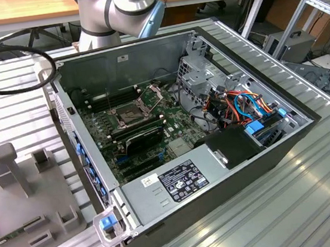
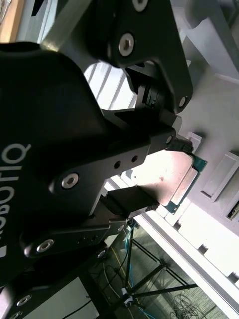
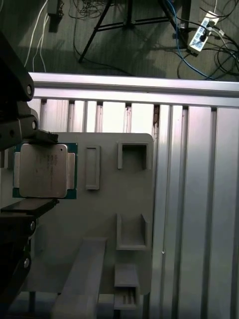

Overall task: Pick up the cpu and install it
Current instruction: 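Pick up the cpu and move it towards the insertion slot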

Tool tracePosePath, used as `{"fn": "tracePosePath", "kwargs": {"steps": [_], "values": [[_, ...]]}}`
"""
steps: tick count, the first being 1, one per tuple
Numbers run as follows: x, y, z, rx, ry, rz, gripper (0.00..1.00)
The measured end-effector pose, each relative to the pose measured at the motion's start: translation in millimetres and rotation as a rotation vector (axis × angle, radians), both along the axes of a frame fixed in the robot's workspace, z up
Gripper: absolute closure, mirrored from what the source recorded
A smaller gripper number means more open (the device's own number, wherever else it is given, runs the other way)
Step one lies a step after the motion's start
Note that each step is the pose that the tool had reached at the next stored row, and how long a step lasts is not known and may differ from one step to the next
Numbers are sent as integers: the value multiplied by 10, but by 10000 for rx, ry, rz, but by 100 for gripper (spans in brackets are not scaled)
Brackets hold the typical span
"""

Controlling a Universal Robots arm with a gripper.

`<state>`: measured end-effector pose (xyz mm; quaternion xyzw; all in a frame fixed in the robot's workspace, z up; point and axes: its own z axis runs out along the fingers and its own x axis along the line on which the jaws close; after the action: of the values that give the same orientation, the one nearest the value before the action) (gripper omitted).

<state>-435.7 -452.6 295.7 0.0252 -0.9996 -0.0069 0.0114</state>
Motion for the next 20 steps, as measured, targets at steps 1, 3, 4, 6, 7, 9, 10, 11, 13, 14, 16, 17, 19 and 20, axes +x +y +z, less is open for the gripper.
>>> {"fn": "tracePosePath", "kwargs": {"steps": [1, 3, 4, 6, 7, 9, 10, 11, 13, 14, 16, 17, 19, 20], "values": [[0, 0, 22, -1, 0, 0, 47], [1, -1, 68, 0, 0, 1, 47], [1, -1, 88, 0, -1, 1, 47], [0, 0, 160, -1, 0, 1, 47], [0, 0, 177, -1, 0, 0, 47], [0, 0, 222, -1, 0, 0, 47], [0, 0, 253, 0, 0, 0, 47], [0, 0, 292, 0, 0, 0, 47], [0, 0, 345, 0, 0, 0, 47], [0, 0, 363, -1, 0, 0, 47], [0, 0, 429, 0, 0, 0, 47], [0, 0, 461, 0, -1, 0, 47], [0, 0, 504, 0, 0, 0, 47], [0, 0, 536, -1, 0, 0, 47]]}}
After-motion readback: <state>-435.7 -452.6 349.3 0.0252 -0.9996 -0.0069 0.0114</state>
